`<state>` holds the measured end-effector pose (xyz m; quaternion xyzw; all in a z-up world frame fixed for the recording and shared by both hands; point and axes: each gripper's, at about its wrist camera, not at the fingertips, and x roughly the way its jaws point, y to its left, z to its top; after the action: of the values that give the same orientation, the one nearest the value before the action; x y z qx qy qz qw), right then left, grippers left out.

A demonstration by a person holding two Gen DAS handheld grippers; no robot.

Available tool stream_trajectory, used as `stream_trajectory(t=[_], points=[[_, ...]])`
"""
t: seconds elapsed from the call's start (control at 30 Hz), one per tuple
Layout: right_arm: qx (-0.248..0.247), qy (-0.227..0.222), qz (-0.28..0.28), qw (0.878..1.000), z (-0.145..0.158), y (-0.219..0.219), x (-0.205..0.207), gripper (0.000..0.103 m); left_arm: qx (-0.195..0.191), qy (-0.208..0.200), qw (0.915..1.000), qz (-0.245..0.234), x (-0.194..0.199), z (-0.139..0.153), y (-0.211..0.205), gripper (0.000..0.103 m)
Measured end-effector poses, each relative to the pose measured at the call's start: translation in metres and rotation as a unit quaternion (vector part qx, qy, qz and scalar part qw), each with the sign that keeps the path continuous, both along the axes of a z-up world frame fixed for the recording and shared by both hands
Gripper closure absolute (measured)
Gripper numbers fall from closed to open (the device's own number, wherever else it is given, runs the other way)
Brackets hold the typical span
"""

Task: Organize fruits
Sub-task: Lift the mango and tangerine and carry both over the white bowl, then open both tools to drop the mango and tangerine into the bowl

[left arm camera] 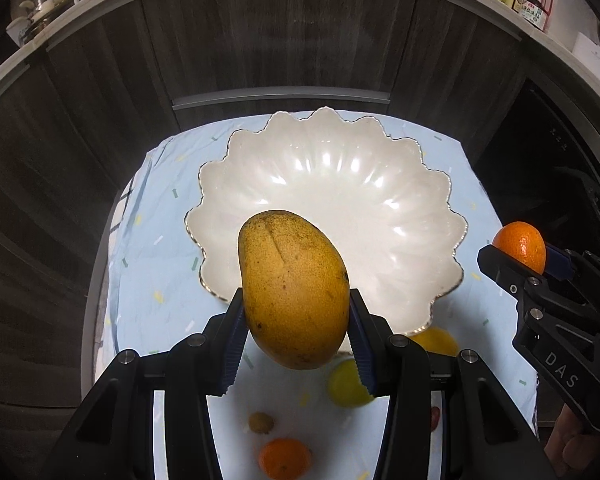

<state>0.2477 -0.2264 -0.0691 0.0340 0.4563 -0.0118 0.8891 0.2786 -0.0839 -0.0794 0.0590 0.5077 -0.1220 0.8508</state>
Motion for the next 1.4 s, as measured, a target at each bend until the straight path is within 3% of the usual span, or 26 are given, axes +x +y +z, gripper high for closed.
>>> stream_trajectory(t=[0.93, 1.03, 1.1, 1.17, 1.4], points=[[0.014, 0.045, -0.006, 0.999, -0.044, -0.002, 0.037, 0.058, 0.029, 0.040, 0.9987, -0.010, 0.040, -0.046, -0.005, 0.056], [0.015, 0.050, -0.007, 0.999, -0.047, -0.003, 0.037, 0.057, 0.044, 0.028, 0.9986, -0.009, 0.038, -0.043, -0.006, 0.041], [0.018, 0.055, -0.011, 0.998, -0.048, -0.005, 0.037, 0.050, 0.044, 0.026, 0.9987, -0.008, 0.037, -0.041, -0.004, 0.040], [0.006, 0.051, -0.022, 0.998, -0.045, -0.005, 0.036, 0.022, 0.043, 0.029, 0.9986, -0.005, 0.038, -0.040, -0.002, 0.040], [-0.009, 0.033, -0.028, 0.999, -0.034, -0.004, 0.029, 0.018, 0.041, 0.026, 0.9988, 0.006, 0.030, -0.034, 0.004, 0.029]])
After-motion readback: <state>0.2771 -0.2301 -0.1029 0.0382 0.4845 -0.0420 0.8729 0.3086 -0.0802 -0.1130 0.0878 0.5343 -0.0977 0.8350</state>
